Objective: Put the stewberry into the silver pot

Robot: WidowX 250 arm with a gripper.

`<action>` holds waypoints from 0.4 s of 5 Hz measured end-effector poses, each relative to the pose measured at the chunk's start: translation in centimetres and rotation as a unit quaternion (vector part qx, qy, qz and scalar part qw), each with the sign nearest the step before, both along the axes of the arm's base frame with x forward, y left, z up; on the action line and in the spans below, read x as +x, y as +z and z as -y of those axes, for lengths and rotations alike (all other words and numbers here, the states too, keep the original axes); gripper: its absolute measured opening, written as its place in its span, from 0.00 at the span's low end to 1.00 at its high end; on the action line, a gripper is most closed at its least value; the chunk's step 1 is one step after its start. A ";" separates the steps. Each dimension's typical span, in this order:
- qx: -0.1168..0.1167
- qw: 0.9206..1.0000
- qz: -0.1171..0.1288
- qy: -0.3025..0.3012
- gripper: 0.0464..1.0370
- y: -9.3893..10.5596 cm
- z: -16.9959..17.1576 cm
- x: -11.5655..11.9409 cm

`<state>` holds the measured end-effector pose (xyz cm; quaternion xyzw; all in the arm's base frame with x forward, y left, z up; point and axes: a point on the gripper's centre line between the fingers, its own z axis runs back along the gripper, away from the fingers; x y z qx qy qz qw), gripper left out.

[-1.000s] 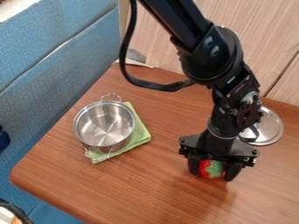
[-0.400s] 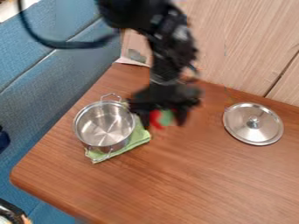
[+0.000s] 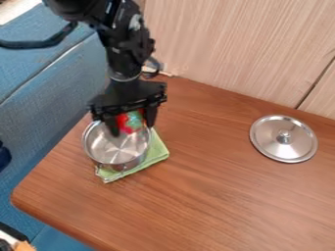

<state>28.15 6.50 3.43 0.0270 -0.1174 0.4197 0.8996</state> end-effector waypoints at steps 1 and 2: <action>0.002 0.999 -0.035 0.008 0.76 -2.0 -0.6 -0.6; 0.001 0.998 -0.061 0.016 0.76 -3.4 -0.7 -1.2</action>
